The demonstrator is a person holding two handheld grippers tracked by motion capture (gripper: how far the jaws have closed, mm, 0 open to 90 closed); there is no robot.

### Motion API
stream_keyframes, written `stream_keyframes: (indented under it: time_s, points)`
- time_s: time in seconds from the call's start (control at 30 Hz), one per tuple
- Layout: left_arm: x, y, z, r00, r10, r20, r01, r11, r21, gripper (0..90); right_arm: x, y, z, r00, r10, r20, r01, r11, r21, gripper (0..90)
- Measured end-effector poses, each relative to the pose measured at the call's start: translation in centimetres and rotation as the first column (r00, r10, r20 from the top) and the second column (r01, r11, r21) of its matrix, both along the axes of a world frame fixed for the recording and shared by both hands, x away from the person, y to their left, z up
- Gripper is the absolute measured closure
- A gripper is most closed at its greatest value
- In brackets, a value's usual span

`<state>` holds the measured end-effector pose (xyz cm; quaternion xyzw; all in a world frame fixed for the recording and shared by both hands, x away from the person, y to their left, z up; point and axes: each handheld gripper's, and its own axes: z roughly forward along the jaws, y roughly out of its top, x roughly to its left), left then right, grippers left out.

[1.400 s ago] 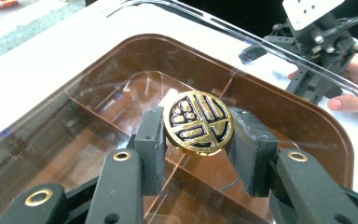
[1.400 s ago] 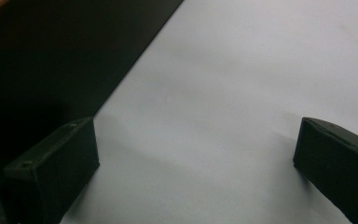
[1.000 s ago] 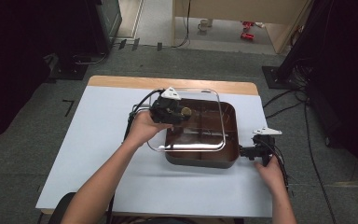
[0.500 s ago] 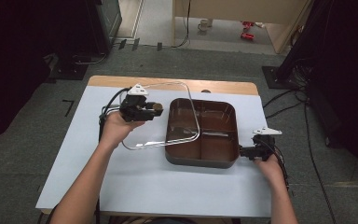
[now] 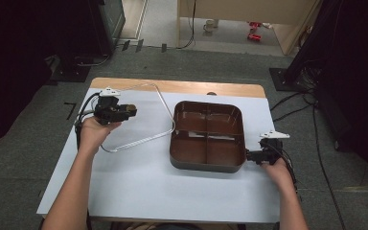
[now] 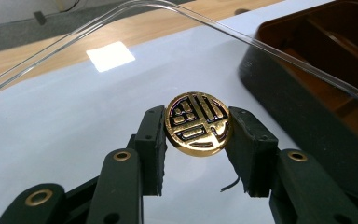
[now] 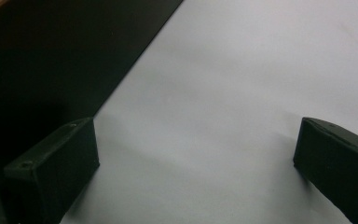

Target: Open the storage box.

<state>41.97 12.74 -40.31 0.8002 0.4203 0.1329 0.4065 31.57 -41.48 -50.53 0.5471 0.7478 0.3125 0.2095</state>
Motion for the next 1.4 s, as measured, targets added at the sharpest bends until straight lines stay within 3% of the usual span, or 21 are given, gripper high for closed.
stream_keyframes:
  time_s: [0.17, 0.33, 0.7, 0.77, 1.0, 1.23, 1.4]
  points:
    - [0.7, 1.3, -1.6, 0.9988, 0.047, -0.013, -0.047, 0.9987, 0.018, 59.0, 0.0, 0.0, 0.0, 1.0, -0.001, 0.0, 0.001, 1.0, 0.0, 0.0]
    - [1.5, 2.1, -3.6, 0.995, 0.085, -0.052, -0.083, 0.9959, 0.034, 59.0, 0.0, 0.0, 0.0, 1.0, 0.0, 0.001, 0.0, 1.0, -0.001, 0.0]
    - [2.6, 2.1, -6.5, 0.989, 0.108, -0.101, -0.099, 0.9913, 0.087, 59.0, 0.0, 0.0, 0.0, 1.0, -0.001, 0.0, 0.001, 1.0, -0.001, 0.0]
    - [2.7, 2.1, -6.7, 0.9884, 0.106, -0.109, -0.098, 0.992, 0.079, 58.9, 0.0, 0.0, 0.0, 1.0, -0.001, 0.0, 0.001, 1.0, -0.001, 0.0]
    - [2.7, 1.8, -6.8, 0.9892, 0.111, -0.095, -0.103, 0.9907, 0.089, 57.8, 0.0, 0.0, 0.0, 1.0, 0.0, 0.0, 0.0, 1.0, -0.002, 0.0]
    - [2.1, 1.5, -5.8, 0.9923, 0.1, -0.073, -0.093, 0.991, 0.096, 46.0, 0.0, 0.0, 0.0, 1.0, 0.0, 0.0, 0.0, 1.0, -0.002, 0.0]
    - [1.3, 1.8, -4.4, 0.9942, 0.093, -0.053, -0.091, 0.9951, 0.039, 42.8, 0.0, 0.0, 0.0, 1.0, 0.0, 0.0, 0.0, 1.0, -0.001, 0.0]
